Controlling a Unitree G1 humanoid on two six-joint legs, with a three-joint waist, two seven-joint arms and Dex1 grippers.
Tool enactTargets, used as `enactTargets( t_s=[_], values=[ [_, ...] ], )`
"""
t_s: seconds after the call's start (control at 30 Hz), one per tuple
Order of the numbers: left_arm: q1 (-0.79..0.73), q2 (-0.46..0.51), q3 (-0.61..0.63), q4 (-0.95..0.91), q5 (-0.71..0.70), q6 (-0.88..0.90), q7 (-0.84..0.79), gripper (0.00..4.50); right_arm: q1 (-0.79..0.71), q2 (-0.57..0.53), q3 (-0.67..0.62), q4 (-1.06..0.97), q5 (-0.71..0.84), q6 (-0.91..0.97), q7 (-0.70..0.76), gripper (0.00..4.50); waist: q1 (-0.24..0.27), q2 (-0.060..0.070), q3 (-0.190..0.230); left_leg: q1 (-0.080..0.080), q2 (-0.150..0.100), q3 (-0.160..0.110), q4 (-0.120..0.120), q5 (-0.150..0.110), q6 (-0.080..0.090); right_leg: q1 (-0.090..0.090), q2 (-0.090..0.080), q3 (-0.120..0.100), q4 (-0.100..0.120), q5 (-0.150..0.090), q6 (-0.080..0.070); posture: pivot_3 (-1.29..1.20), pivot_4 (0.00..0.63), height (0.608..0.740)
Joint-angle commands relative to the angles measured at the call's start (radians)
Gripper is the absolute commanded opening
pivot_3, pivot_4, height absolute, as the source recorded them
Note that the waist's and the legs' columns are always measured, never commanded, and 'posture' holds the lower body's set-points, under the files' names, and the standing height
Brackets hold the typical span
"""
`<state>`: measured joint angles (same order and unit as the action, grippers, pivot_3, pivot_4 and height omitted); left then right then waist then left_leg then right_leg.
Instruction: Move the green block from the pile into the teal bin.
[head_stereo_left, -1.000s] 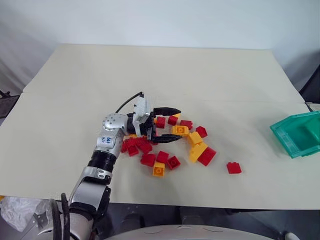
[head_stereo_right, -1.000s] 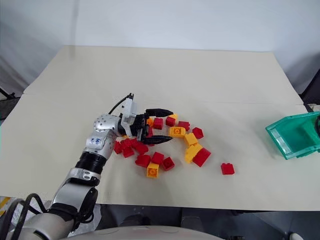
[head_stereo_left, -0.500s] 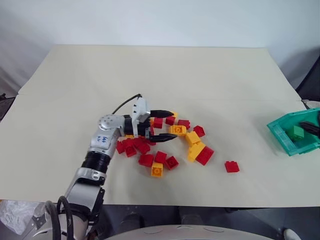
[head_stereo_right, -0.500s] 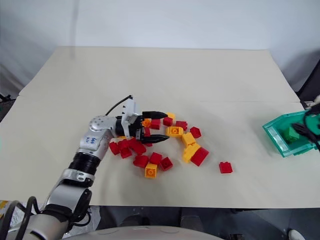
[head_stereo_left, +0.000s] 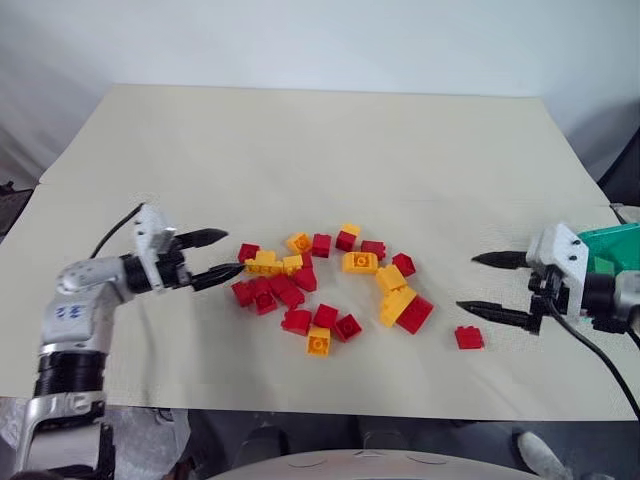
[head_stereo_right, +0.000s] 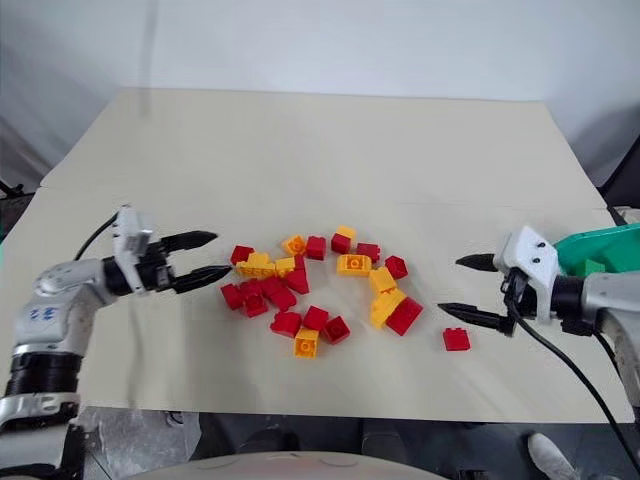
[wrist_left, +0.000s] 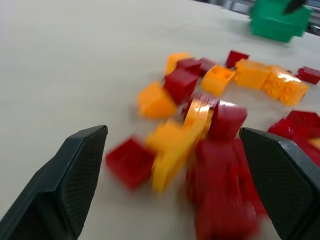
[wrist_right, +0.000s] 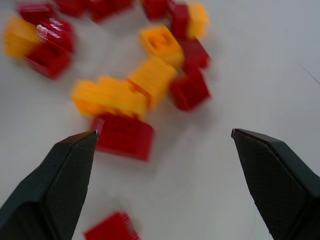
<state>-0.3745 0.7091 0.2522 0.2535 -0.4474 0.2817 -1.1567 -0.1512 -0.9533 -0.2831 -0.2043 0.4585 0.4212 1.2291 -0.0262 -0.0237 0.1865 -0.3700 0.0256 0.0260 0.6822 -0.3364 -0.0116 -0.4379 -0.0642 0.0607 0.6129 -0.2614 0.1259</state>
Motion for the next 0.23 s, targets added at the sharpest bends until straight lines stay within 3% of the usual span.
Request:
enactTargets(
  t_s=[0.03,0.23],
  values=[
    [0.075,0.038,0.082,0.022,-0.022,-0.063,-0.023,4.50,-0.001,-0.009,0.015,0.098,-0.034,-0.148,0.071,4.47,0.001,0.000,0.000,0.001,0.000,0.001,0.000,0.000,0.000,0.001,0.000,-0.001,-0.003,0.000,0.000,0.00,0.150,0.740],
    [0.122,0.061,0.135,0.000,-0.020,-0.052,0.032,4.50,-0.018,0.004,0.059,0.196,-0.057,-0.197,0.078,4.47,0.003,0.000,0.000,0.001,0.003,0.003,0.000,0.000,-0.001,0.002,0.000,-0.003,-0.002,-0.001,-0.001,0.00,0.150,0.740]
  ],
)
